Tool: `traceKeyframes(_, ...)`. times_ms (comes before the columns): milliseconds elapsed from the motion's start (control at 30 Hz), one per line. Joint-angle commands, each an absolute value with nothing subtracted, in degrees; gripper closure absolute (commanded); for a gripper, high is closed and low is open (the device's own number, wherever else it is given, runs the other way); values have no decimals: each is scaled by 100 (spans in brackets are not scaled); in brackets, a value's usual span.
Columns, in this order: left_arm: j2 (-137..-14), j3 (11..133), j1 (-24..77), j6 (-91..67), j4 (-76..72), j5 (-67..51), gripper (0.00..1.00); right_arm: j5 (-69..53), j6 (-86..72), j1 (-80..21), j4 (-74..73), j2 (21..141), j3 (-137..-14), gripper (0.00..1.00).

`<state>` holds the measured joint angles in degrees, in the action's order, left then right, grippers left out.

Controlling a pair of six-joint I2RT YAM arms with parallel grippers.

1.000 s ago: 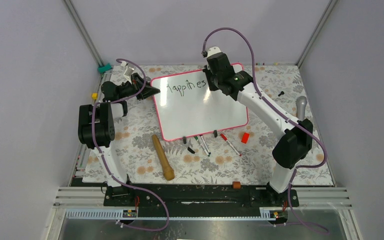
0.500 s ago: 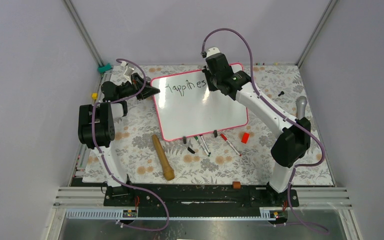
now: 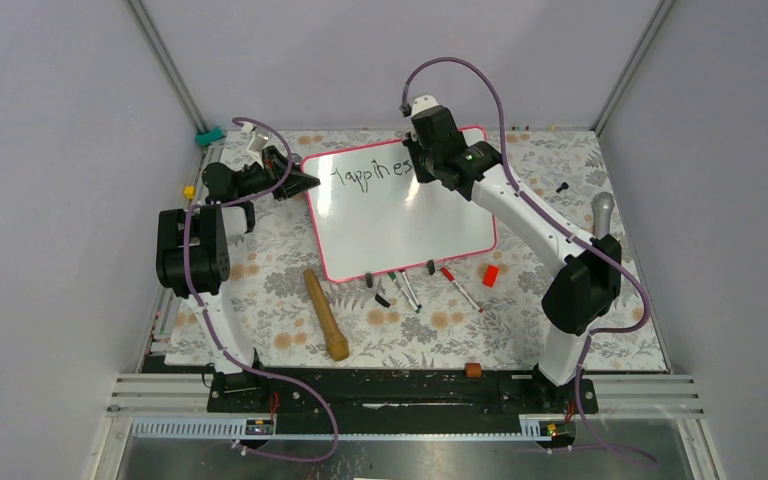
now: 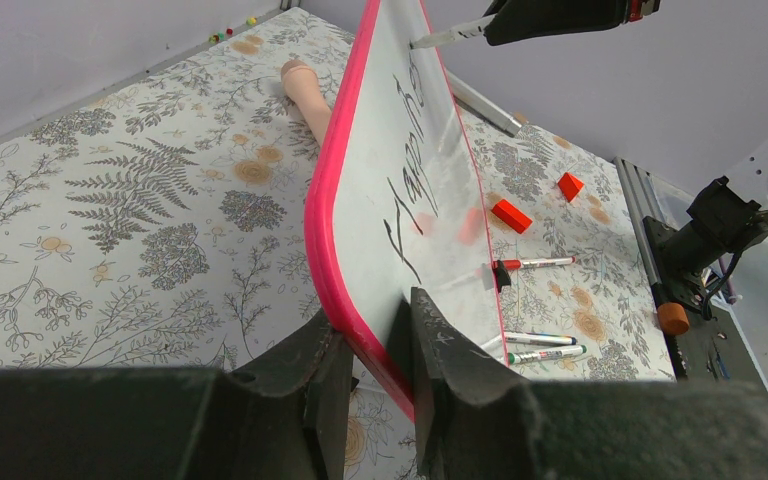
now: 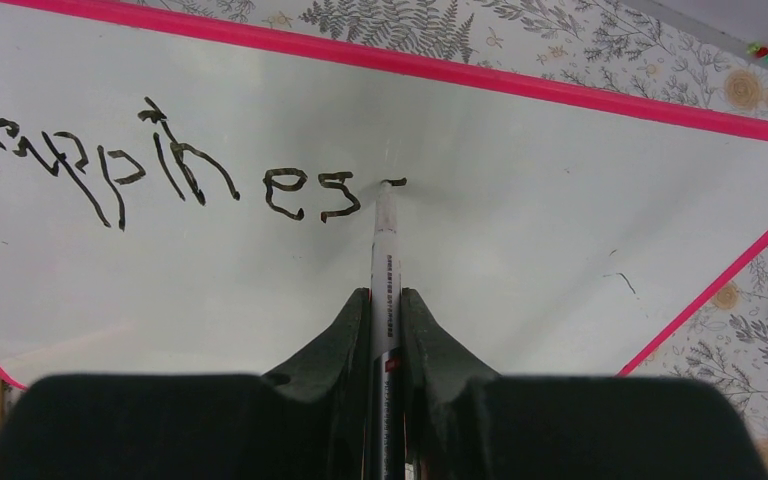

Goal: Write a sentence on the whiteboard

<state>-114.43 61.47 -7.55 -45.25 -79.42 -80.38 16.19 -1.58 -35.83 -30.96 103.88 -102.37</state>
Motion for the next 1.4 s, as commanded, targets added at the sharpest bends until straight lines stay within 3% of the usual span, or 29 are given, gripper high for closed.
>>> traceKeyframes(0, -11475, 5954, -646, -3612, -8387, -9482, 100, 1434, -50, -3535, -2970, 10338, -10376, 100)
traceKeyframes(1367, -11479, 5952, -650, -3606, -8393, -9483, 100, 1904, 129, -3533, -3486, 10304, -10364, 100)
